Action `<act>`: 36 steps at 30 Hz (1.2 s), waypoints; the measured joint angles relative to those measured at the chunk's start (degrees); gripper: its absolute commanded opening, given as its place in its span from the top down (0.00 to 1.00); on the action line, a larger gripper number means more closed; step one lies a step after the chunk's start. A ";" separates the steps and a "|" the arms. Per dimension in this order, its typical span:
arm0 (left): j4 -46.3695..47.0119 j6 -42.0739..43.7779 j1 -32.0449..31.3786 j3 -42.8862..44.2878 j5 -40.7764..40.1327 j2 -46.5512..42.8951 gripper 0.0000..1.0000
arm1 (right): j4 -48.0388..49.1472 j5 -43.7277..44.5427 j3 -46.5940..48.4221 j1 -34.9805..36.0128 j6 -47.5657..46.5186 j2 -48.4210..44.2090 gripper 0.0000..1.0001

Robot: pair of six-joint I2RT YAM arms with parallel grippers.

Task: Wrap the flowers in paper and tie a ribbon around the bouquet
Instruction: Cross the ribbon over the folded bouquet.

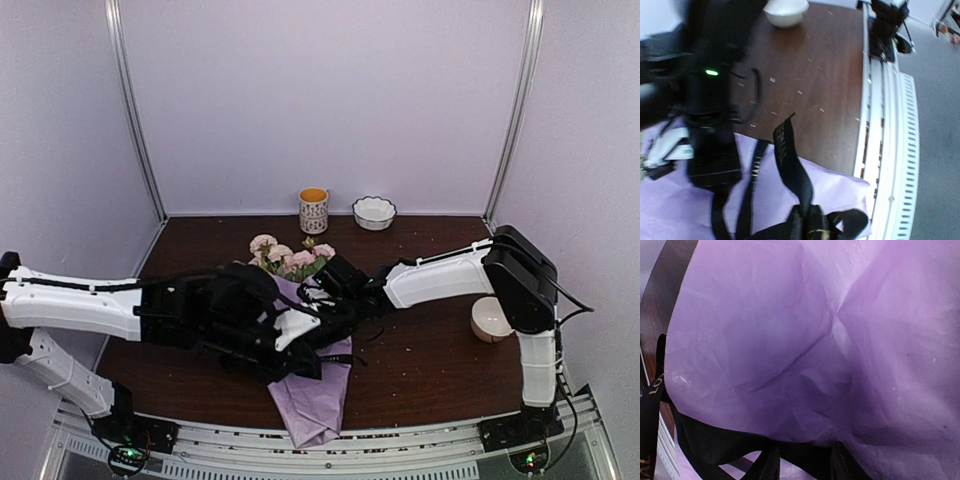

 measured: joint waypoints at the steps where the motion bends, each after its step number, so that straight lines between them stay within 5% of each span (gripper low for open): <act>1: -1.27 1.36 -1.36 1.77 1.38 3.65 0.53 | 0.33 -0.17 0.00 -0.04 0.22 0.09 0.64; 6: -6.75 6.84 -6.40 8.63 3.63 14.62 0.08 | 0.94 -0.61 0.00 -0.15 1.11 0.24 0.64; 8: -7.91 8.41 -7.19 8.83 3.04 14.84 0.02 | 0.96 -0.61 0.00 -0.15 1.25 0.24 0.64; 15: -5.29 5.53 -1.95 2.89 -2.97 5.20 0.06 | 1.01 -0.61 0.00 -0.15 1.25 0.26 0.64; 20: -0.92 -7.74 18.80 -8.66 -7.21 -3.23 0.38 | 1.01 -0.61 0.00 -0.15 1.25 0.26 0.64; 23: -1.05 -12.98 26.34 -15.56 -9.05 -3.65 0.36 | 1.01 -0.59 0.00 -0.15 1.22 0.26 0.64; 26: -1.01 -15.37 26.25 -20.37 -8.17 -3.63 0.26 | 1.01 -0.59 0.00 -0.15 1.22 0.26 0.64; 30: 0.66 -16.31 25.92 -22.73 -7.34 -2.08 0.24 | 1.01 -0.59 0.00 -0.15 1.18 0.26 0.64; 36: 2.32 -14.93 25.92 -21.05 -7.87 6.36 0.41 | 0.94 -0.59 0.00 -0.15 1.05 0.26 0.64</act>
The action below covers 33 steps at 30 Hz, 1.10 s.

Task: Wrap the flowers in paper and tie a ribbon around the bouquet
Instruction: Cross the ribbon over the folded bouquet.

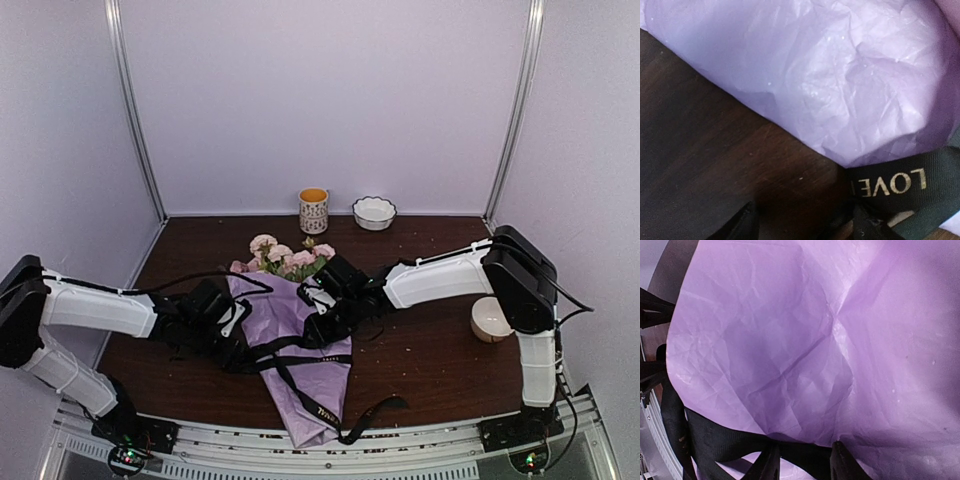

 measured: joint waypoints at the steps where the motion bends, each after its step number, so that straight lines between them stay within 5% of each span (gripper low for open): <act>1: 0.04 0.37 0.00 0.70 0.44 1.44 0.46 | -0.02 0.02 0.00 0.00 -0.02 0.00 0.64; 6: 3.08 0.22 0.00 1.07 5.31 2.40 1.00 | -0.04 0.02 0.00 0.00 -0.07 0.00 0.64; 14: 1.60 -1.07 -0.02 -1.03 7.08 -10.05 1.00 | -0.37 0.02 0.22 -0.02 -0.11 0.04 0.64; 25: -6.84 -4.26 -0.85 2.12 -6.10 -36.39 1.00 | -0.46 0.02 0.31 -0.17 -0.11 0.13 0.64; 33: -5.35 4.59 -7.34 10.19 -5.35 -35.56 1.00 | -0.52 0.00 0.44 -0.31 -0.11 0.26 0.64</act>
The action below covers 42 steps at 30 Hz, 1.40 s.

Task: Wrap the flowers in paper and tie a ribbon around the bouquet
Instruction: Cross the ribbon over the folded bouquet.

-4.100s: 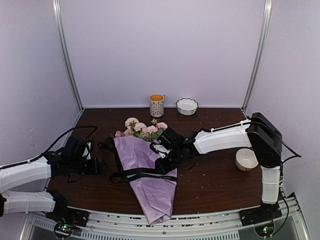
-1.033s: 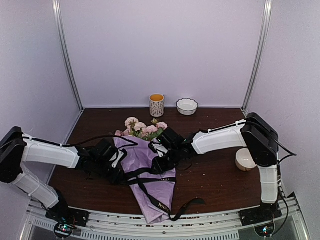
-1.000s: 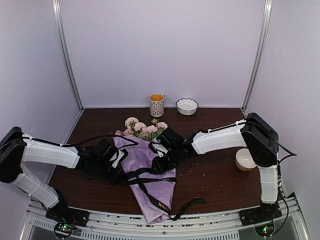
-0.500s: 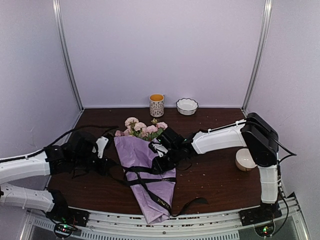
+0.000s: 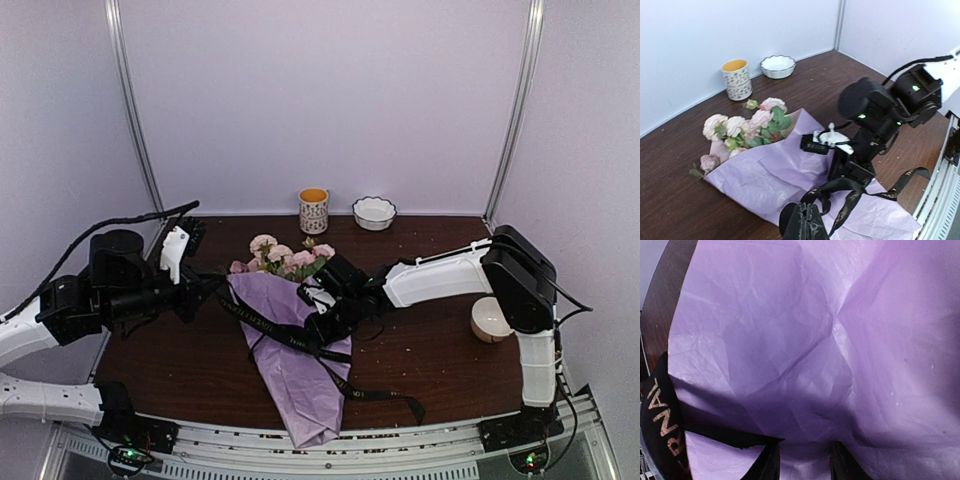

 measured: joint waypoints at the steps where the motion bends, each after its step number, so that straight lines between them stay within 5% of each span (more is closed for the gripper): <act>1: 0.98 0.92 -1.51 0.90 0.11 1.14 1.00 | -0.04 0.00 0.02 0.00 0.02 0.02 0.64; 6: 5.03 1.92 -5.31 -0.39 -3.06 1.29 1.00 | -0.35 -0.04 0.33 0.00 0.02 0.20 0.64; 14: 1.55 -10.25 -5.29 -10.01 -22.29 -15.58 1.00 | -0.26 -0.26 0.96 -0.02 0.02 0.72 0.64; 22: -7.23 -28.61 -5.18 -18.03 -19.10 -13.05 1.00 | -0.39 -0.46 1.16 -0.07 0.02 0.83 0.64; 23: -8.17 -29.75 -5.18 -18.03 -19.15 -13.09 0.97 | -0.39 -0.48 1.18 -0.07 0.02 0.83 0.64; 26: -11.21 -33.03 -5.18 -17.77 -20.96 -13.46 0.36 | -0.42 -0.48 1.27 -0.07 0.02 0.90 0.64; 28: -13.35 -34.53 -5.18 -17.33 -22.49 -12.79 0.21 | -0.42 -0.48 1.27 -0.09 0.02 0.90 0.64; 34: -13.92 -30.23 -5.18 -13.55 -22.64 -4.52 0.25 | -0.39 -0.52 1.29 -0.09 0.02 0.90 0.64; 40: -1.33 -13.99 -6.78 -5.33 -8.00 8.96 0.47 | -0.33 -1.38 1.29 -0.11 0.11 0.90 0.64; 42: 1.75 -8.85 -8.92 -2.49 -4.85 15.47 0.47 | -0.02 -1.95 1.25 -0.22 0.35 0.90 0.64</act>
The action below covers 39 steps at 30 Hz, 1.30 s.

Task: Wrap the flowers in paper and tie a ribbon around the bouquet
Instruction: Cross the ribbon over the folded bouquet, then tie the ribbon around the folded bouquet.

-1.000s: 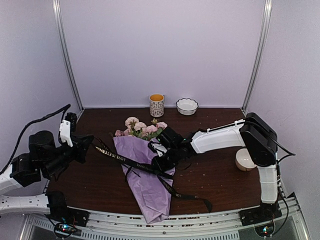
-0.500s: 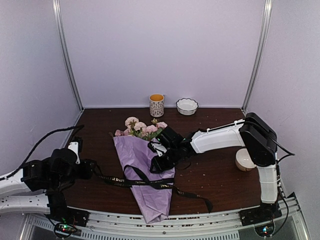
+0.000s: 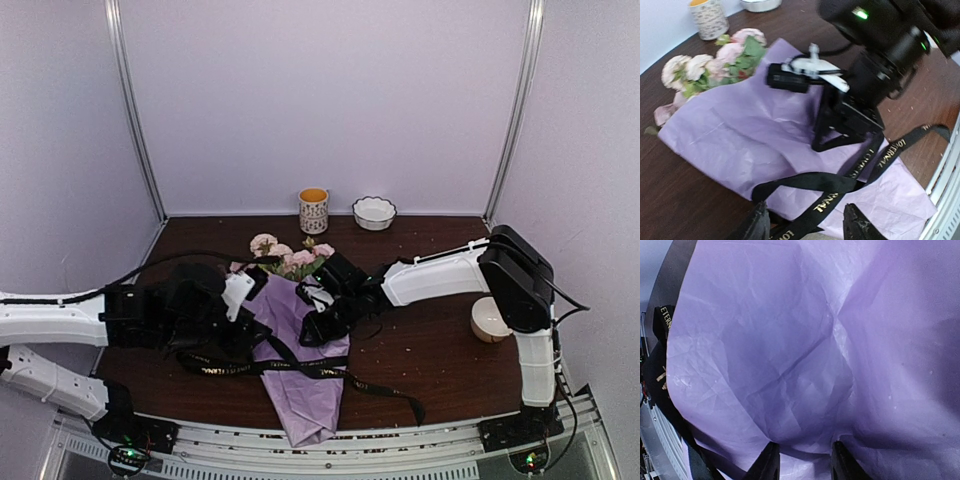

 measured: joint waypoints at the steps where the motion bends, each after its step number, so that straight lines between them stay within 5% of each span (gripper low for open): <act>1: 1.11 2.71 -1.38 1.33 1.14 3.48 0.44 | 0.33 -0.39 -0.13 -0.09 0.22 0.00 0.64; 10: 10.67 16.92 -7.93 1.70 -1.07 18.82 0.48 | 3.76 -3.91 -2.29 -0.79 2.08 -0.52 0.64; 23: 14.56 18.27 -7.06 4.50 -0.96 35.65 0.37 | 4.37 -4.74 -3.43 -0.98 2.71 -1.05 0.64; 32: 18.43 18.32 -6.69 6.45 -0.02 39.23 0.53 | 4.11 -4.81 -3.61 -0.98 2.75 -1.79 0.64; 37: 18.99 18.95 -5.66 6.67 3.02 39.74 0.83 | 3.43 -4.79 -4.55 -1.42 2.73 -2.34 0.64; 39: 19.21 19.43 -5.07 6.67 4.48 39.78 0.87 | 3.34 -4.79 -5.20 -1.84 2.84 -2.71 0.64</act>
